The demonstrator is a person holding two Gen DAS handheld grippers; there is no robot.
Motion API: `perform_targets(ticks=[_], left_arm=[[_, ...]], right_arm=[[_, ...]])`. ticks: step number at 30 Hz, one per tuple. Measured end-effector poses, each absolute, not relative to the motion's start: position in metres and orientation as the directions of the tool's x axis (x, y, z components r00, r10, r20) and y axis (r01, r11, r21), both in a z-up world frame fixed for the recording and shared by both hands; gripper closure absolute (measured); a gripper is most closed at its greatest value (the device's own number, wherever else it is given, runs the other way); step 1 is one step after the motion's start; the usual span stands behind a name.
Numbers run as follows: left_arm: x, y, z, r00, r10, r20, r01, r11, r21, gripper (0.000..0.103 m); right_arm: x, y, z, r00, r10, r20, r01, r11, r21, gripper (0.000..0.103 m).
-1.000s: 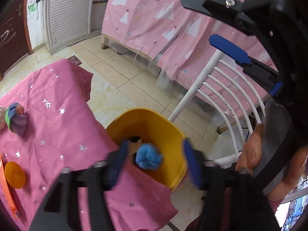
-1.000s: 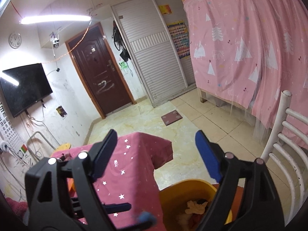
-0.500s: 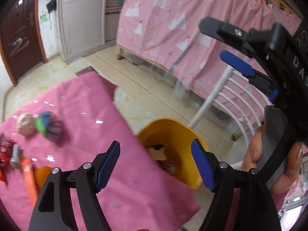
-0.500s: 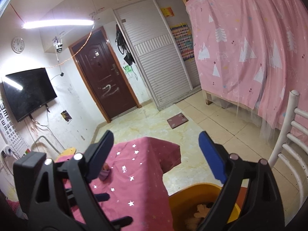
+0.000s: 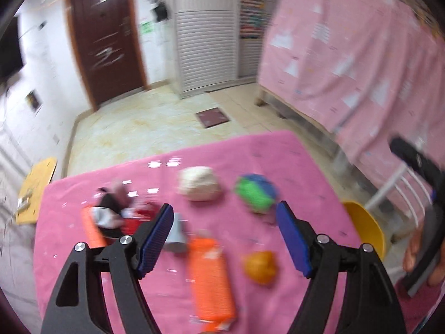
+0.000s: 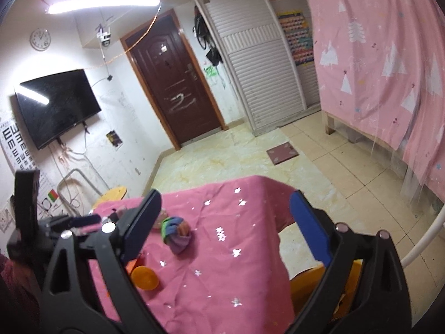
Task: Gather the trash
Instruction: 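Grasp the black-white-pink sock with the left tool while the right tool grasps the green-blue striped sock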
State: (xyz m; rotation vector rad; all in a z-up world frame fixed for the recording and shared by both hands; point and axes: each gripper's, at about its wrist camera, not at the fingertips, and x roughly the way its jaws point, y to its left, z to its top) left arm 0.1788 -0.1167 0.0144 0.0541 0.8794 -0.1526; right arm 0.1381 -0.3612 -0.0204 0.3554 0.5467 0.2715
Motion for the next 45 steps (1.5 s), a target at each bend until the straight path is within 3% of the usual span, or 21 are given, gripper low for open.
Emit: perform_targets(ticks=[5,13,32,37,45], left_arm=[[0.203,-0.051,0.013,0.62,-0.056,-0.783,0.036,0.998,-0.044,0.034],[0.224,0.006,-0.002,0.593,-0.04,-0.804,-0.048,0.995,-0.085,0.034],[0.275,0.024,-0.055,0.521,-0.014,-0.853,-0.1,0.992,-0.077,0.034],[0.281,0.02,-0.059,0.517,0.005,-0.856,-0.098,0.994,-0.054,0.048],[0.281,0.018,-0.068,0.495,0.024,-0.868,-0.094,0.995,-0.026,0.065]], right_arm=[[0.155,-0.321,-0.034,0.774,0.336,-0.537,-0.176,0.929,0.326,0.013],[0.166,-0.275,-0.049,0.722,0.358,-0.592,-0.235,0.932,0.276,0.013],[0.198,-0.195,-0.075,0.642,0.332,-0.691,-0.298,0.938,0.174,0.014],[0.199,-0.188,-0.083,0.643,0.282,-0.713,-0.278,0.952,0.126,0.028],[0.203,-0.184,-0.091,0.632,0.25,-0.734,-0.267,0.959,0.097,0.03]])
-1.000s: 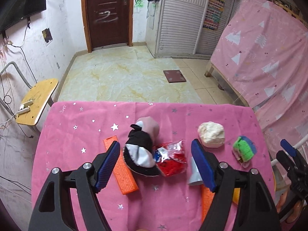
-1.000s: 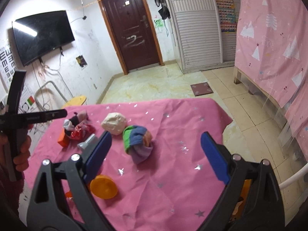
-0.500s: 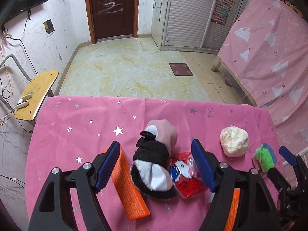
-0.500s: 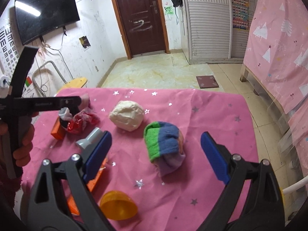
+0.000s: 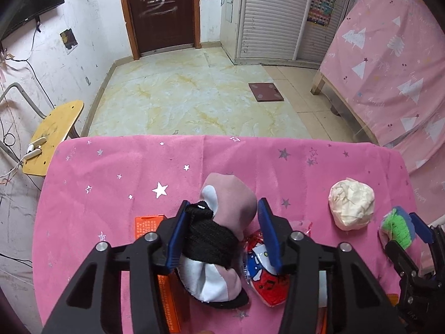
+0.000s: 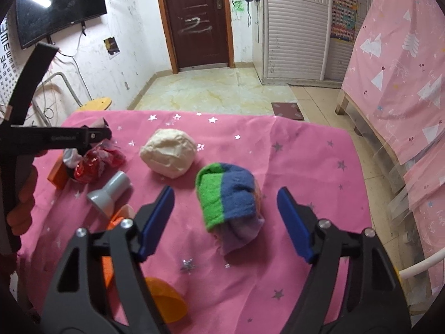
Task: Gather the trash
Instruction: 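Grasp the black-white-pink sock with the left tool while the right tool grasps the green-blue striped sock, then carry both socks over the yellow bucket and open both tools to drop them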
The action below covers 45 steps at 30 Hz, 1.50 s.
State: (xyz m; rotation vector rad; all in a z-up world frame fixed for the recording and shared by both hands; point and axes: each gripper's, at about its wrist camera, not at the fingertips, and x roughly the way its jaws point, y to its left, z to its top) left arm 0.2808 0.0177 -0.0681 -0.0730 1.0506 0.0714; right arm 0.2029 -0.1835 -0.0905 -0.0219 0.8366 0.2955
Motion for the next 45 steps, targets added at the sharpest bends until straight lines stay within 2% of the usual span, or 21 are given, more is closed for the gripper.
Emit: perform_targets(ticks=[4,6,8,11,20,28,38,45], left_arm=[[0.277,0.017,-0.068,0.496,0.041,-0.867,-0.086,0.996,-0.001,0.073],[0.275,0.017,-0.067,0.501,0.05,-0.864,-0.092,0.996,0.004,0.074],[0.274,0.019,-0.065,0.503,0.046,-0.863,-0.102,0.995,-0.007,0.075],[0.272,0.02,-0.064,0.506,0.044,-0.862,-0.102,0.995,-0.009,0.075],[0.268,0.02,-0.057,0.529,0.07,-0.846,-0.116,0.993,0.01,0.078],[0.254,0.006,-0.018,0.602,0.053,-0.797,-0.103,0.995,-0.011,0.078],[0.216,-0.074,0.021,0.653,-0.093,-0.751,0.067,0.996,-0.065,0.078],[0.193,-0.139,0.028,0.63,-0.217,-0.745,0.189,0.974,-0.124,0.078]], right_arm=[[0.207,-0.183,-0.098,0.618,0.219,-0.755,-0.259,0.964,0.068,0.033],[0.208,-0.18,-0.101,0.614,0.201,-0.764,-0.256,0.966,0.048,0.038],[0.207,-0.179,-0.103,0.611,0.192,-0.768,-0.258,0.966,0.037,0.051],[0.206,-0.181,-0.104,0.611,0.19,-0.768,-0.261,0.965,0.031,0.061],[0.199,-0.168,-0.103,0.628,0.135,-0.766,-0.265,0.963,-0.048,0.073],[0.192,-0.177,-0.09,0.674,0.142,-0.725,-0.245,0.969,-0.038,0.073],[0.173,-0.214,-0.059,0.738,0.127,-0.662,-0.195,0.98,-0.03,0.073],[0.152,-0.264,-0.045,0.766,0.067,-0.64,-0.135,0.989,-0.058,0.073]])
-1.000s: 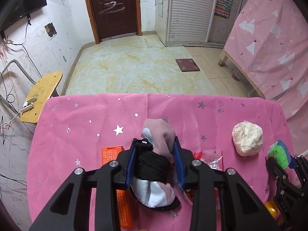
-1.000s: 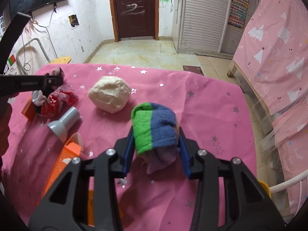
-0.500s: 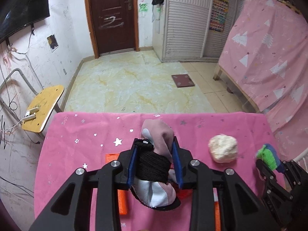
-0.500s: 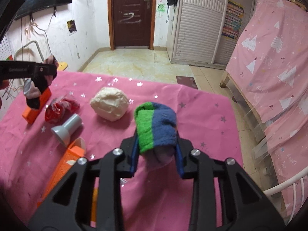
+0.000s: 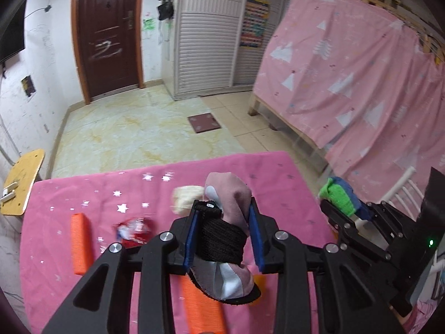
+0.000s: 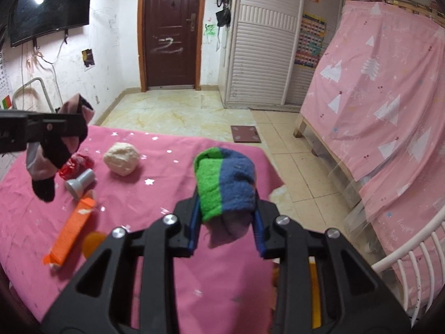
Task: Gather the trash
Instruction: 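Carry both socks over the yellow bucket and open both tools to drop them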
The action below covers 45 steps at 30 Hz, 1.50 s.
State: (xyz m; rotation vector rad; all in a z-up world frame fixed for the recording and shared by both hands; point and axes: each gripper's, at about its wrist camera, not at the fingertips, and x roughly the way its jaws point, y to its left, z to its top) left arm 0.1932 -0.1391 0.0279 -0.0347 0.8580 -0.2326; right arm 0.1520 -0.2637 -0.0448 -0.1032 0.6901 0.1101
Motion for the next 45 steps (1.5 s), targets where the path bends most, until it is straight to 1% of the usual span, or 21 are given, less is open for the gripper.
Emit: perform_targets(ticks=[10,16,23,27,28,30,32,34,36,37,38,39,40,41,45], left_arm=[[0.159,-0.24,0.015,0.548,-0.343,-0.763,0.374,0.916,-0.143,0.078],[0.144,-0.288,0.004,0.489,-0.401,-0.775,0.462,0.872,-0.159,0.078],[0.141,-0.328,-0.015,0.404,-0.473,-0.783,0.509,0.828,-0.237,0.078],[0.146,-0.338,-0.029,0.377,-0.531,-0.758,0.477,0.814,-0.333,0.078],[0.146,-0.34,-0.033,0.365,-0.538,-0.76,0.474,0.81,-0.346,0.076],[0.147,-0.345,-0.039,0.348,-0.547,-0.762,0.475,0.803,-0.359,0.069],[0.146,-0.347,-0.041,0.356,-0.543,-0.761,0.473,0.806,-0.354,0.049],[0.145,-0.347,-0.041,0.368,-0.536,-0.76,0.472,0.812,-0.344,0.045],[0.144,-0.345,-0.04,0.381,-0.526,-0.761,0.468,0.819,-0.332,0.044],[0.144,-0.343,-0.039,0.384,-0.523,-0.761,0.465,0.821,-0.331,0.044],[0.143,-0.342,-0.038,0.387,-0.52,-0.761,0.462,0.824,-0.328,0.044],[0.143,-0.341,-0.037,0.395,-0.512,-0.763,0.458,0.83,-0.319,0.044],[0.143,-0.34,-0.035,0.407,-0.501,-0.763,0.456,0.836,-0.305,0.044],[0.143,-0.339,-0.034,0.417,-0.495,-0.762,0.457,0.839,-0.295,0.044],[0.141,-0.335,-0.029,0.456,-0.468,-0.757,0.453,0.854,-0.255,0.044]], right_arm=[[0.127,-0.347,-0.042,0.779,-0.048,-0.626,0.008,0.998,-0.067,0.073],[0.113,-0.384,-0.052,0.763,-0.056,-0.644,0.036,0.998,-0.043,0.073],[0.1,-0.424,-0.055,0.765,-0.059,-0.642,0.097,0.995,0.024,0.073],[0.093,-0.438,-0.056,0.773,-0.062,-0.631,0.128,0.99,0.061,0.073],[0.093,-0.441,-0.057,0.773,-0.062,-0.632,0.133,0.989,0.066,0.073],[0.093,-0.443,-0.058,0.77,-0.062,-0.635,0.137,0.988,0.069,0.073],[0.093,-0.445,-0.058,0.768,-0.061,-0.637,0.138,0.988,0.072,0.073],[0.094,-0.446,-0.06,0.766,-0.059,-0.641,0.14,0.987,0.077,0.073],[0.095,-0.447,-0.061,0.761,-0.055,-0.647,0.139,0.987,0.079,0.073],[0.095,-0.449,-0.062,0.757,-0.05,-0.652,0.137,0.987,0.083,0.07],[0.095,-0.45,-0.063,0.751,-0.043,-0.659,0.135,0.987,0.09,0.062],[0.096,-0.45,-0.064,0.747,-0.036,-0.663,0.135,0.986,0.099,0.057],[0.096,-0.451,-0.064,0.746,-0.026,-0.665,0.136,0.984,0.113,0.047],[0.096,-0.452,-0.063,0.748,-0.023,-0.663,0.137,0.983,0.12,0.041],[0.094,-0.452,-0.061,0.758,-0.023,-0.652,0.137,0.983,0.124,0.04]])
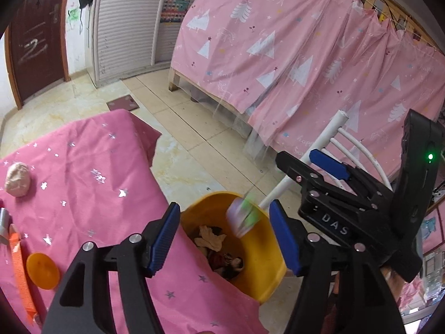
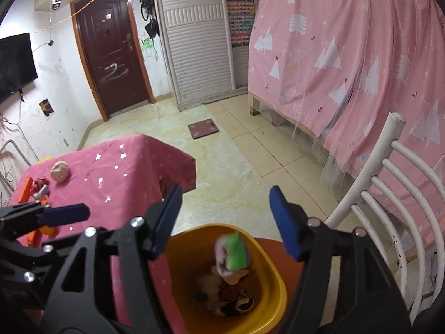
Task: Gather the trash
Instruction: 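Carry both socks over the yellow bucket and open both tools to drop them, then grasp the orange box with the left tool while the right tool grasps the yellow round lid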
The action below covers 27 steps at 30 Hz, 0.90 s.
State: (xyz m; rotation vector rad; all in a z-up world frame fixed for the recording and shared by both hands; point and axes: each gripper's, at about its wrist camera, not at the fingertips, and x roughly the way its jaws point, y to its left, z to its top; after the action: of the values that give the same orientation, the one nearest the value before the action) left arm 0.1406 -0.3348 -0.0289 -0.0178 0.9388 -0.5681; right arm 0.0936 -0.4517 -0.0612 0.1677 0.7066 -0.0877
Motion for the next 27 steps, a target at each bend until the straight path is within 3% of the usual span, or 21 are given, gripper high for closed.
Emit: perform_targets(ticks=[10,14,27], left_arm=[[0.137,-0.303,-0.016,0.585,-0.355,-0.729,0.395,0.91,-0.126,0.043],[0.142,-0.264,-0.008,0.633,-0.307,-0.711,0.335,0.936,-0.106,0.042],[0.177,-0.124,0.001,0.706,-0.084,-0.703,0.075,0.996,-0.044,0.036]], right_arm=[[0.101,-0.442,-0.055,0.781,0.002,-0.625,0.124,0.98,0.158,0.04],[0.107,-0.427,-0.049,0.792,0.027,-0.61,0.102,0.979,0.176,0.034],[0.124,-0.31,-0.033,0.78,0.171,-0.602,-0.137,0.985,0.102,0.027]])
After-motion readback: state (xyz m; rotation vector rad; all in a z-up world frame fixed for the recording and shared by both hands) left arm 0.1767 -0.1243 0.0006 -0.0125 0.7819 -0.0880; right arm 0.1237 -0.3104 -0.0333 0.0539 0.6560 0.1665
